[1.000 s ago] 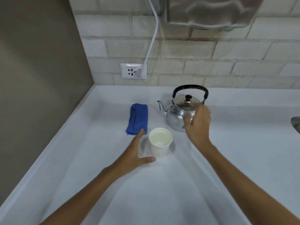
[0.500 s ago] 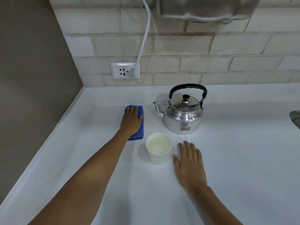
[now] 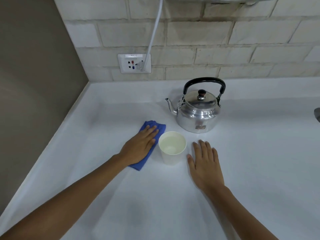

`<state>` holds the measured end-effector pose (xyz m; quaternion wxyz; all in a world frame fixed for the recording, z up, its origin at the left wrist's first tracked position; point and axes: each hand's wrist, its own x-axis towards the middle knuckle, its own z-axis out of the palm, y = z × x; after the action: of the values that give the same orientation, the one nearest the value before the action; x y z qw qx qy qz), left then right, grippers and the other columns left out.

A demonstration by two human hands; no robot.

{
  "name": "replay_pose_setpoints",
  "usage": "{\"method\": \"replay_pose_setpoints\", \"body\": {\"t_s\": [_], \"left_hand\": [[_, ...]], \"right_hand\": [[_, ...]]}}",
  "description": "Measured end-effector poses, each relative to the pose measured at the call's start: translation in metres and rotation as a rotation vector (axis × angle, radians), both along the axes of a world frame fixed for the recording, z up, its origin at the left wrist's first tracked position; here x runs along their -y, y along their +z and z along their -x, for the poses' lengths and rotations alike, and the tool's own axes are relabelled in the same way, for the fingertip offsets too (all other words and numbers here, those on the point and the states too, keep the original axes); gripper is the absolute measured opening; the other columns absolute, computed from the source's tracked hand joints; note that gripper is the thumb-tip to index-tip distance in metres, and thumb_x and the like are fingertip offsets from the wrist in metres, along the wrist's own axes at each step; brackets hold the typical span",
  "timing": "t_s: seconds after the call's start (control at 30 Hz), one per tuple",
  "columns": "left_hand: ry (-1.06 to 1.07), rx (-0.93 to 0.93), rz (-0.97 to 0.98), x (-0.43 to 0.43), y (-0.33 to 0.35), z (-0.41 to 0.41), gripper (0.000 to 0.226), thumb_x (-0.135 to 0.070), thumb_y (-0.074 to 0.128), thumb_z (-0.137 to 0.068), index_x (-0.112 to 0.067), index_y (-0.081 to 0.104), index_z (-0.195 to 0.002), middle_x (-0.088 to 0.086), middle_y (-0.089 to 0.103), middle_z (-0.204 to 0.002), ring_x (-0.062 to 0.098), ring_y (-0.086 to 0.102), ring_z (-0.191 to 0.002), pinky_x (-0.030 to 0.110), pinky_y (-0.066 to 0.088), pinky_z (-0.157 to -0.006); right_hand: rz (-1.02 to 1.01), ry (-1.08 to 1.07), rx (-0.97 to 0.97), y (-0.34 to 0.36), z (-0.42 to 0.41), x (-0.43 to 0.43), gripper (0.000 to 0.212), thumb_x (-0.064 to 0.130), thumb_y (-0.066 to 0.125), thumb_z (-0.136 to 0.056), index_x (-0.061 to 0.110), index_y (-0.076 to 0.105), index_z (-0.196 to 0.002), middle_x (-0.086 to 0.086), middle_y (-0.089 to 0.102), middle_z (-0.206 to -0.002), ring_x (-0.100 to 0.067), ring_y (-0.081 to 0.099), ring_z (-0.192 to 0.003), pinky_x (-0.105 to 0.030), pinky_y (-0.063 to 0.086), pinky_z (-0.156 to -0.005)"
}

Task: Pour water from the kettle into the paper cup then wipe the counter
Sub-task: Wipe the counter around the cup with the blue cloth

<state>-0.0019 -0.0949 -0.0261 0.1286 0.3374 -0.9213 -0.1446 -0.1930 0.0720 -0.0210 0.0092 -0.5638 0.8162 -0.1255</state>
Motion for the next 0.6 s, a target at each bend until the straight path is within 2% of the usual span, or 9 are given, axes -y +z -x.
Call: {"method": "replay_pose_setpoints", "body": {"t_s": [0.03, 0.1, 0.23, 0.33, 0.43, 0.53, 0.6], "left_hand": [[0.029, -0.007, -0.017, 0.003, 0.001, -0.012, 0.046, -0.027, 0.028, -0.099, -0.02, 0.018, -0.144, -0.006, 0.011, -0.156, 0.005, 0.0, -0.141, 0.021, 0.008, -0.115], [0.125, 0.042, -0.011, 0.013, 0.007, -0.018, 0.046, -0.026, 0.027, -0.1, -0.016, 0.019, -0.144, -0.002, 0.012, -0.156, 0.011, 0.004, -0.143, 0.022, 0.007, -0.114], [0.353, 0.098, 0.021, 0.002, 0.014, 0.014, 0.047, -0.021, 0.023, -0.1, -0.006, 0.015, -0.144, 0.012, 0.011, -0.156, 0.029, 0.006, -0.144, 0.035, 0.009, -0.118], [0.348, 0.038, -0.015, -0.045, 0.002, 0.008, 0.048, -0.025, 0.023, -0.1, -0.011, 0.013, -0.145, 0.005, 0.009, -0.157, 0.024, 0.002, -0.144, 0.033, 0.008, -0.118], [0.266, -0.062, 0.044, -0.09, -0.008, -0.04, 0.047, -0.026, 0.027, -0.099, -0.014, 0.017, -0.144, -0.003, 0.01, -0.155, 0.011, -0.002, -0.141, 0.022, 0.002, -0.113], [0.383, -0.018, 0.057, -0.081, 0.001, -0.077, 0.046, -0.017, 0.034, -0.098, -0.005, 0.025, -0.141, 0.011, 0.017, -0.154, 0.025, 0.01, -0.143, 0.027, 0.006, -0.116], [0.533, 0.089, 0.0, -0.067, 0.008, -0.077, 0.047, -0.017, 0.027, -0.099, -0.001, 0.016, -0.142, 0.016, 0.01, -0.155, 0.03, 0.006, -0.144, 0.034, 0.004, -0.119]], "right_hand": [[0.009, -0.002, 0.004, 0.0, 0.0, 0.001, 0.068, 0.045, 0.008, -0.086, 0.008, 0.032, -0.138, -0.016, 0.034, -0.148, -0.032, 0.025, -0.139, -0.047, 0.021, -0.115], [0.008, -0.006, -0.006, 0.001, 0.0, 0.002, 0.066, 0.043, 0.011, -0.087, 0.006, 0.035, -0.136, -0.018, 0.037, -0.146, -0.035, 0.029, -0.137, -0.05, 0.024, -0.113], [0.019, -0.006, -0.01, 0.003, -0.002, 0.002, 0.064, 0.041, 0.013, -0.087, 0.003, 0.038, -0.132, -0.022, 0.041, -0.142, -0.038, 0.032, -0.134, -0.052, 0.028, -0.11], [0.012, 0.015, -0.027, 0.002, -0.001, 0.0, 0.064, 0.041, 0.013, -0.087, 0.003, 0.037, -0.132, -0.021, 0.04, -0.142, -0.036, 0.032, -0.134, -0.051, 0.028, -0.11], [0.001, 0.024, -0.023, -0.002, 0.003, 0.001, 0.054, 0.038, 0.023, -0.094, 0.006, 0.031, -0.136, -0.018, 0.034, -0.147, -0.034, 0.024, -0.138, -0.049, 0.022, -0.114], [0.005, 0.034, -0.019, -0.004, 0.003, 0.0, 0.051, 0.035, 0.031, -0.095, 0.006, 0.028, -0.137, -0.017, 0.031, -0.149, -0.033, 0.021, -0.139, -0.049, 0.019, -0.115], [0.003, 0.028, -0.024, -0.003, 0.001, 0.0, 0.052, 0.034, 0.03, -0.095, 0.005, 0.027, -0.138, -0.018, 0.03, -0.149, -0.033, 0.02, -0.14, -0.049, 0.019, -0.115]]}}
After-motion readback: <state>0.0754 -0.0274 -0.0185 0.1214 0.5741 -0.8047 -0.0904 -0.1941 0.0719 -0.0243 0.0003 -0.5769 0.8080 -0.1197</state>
